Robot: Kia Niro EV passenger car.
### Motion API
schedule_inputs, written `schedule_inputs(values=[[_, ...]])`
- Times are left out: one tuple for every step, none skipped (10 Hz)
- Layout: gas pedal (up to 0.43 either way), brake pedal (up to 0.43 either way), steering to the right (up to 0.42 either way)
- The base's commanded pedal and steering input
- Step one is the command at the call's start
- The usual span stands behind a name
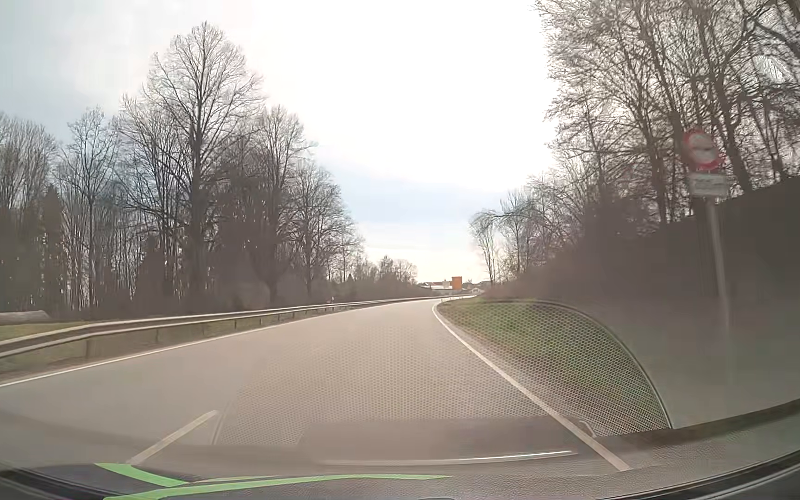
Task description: Follow the waypoints while adhering to traffic rules and regulations
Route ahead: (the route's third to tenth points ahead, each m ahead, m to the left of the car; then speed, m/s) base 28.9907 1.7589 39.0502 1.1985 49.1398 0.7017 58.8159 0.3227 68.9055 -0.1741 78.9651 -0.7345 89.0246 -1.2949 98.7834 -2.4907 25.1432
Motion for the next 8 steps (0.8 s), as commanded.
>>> schedule_inputs(values=[[0.248,0.0,0.008],[0.248,0.0,0.007],[0.248,0.0,0.007],[0.248,0.0,0.007],[0.248,0.0,0.007],[0.248,0.0,0.007],[0.248,0.0,0.007],[0.248,0.0,0.007]])
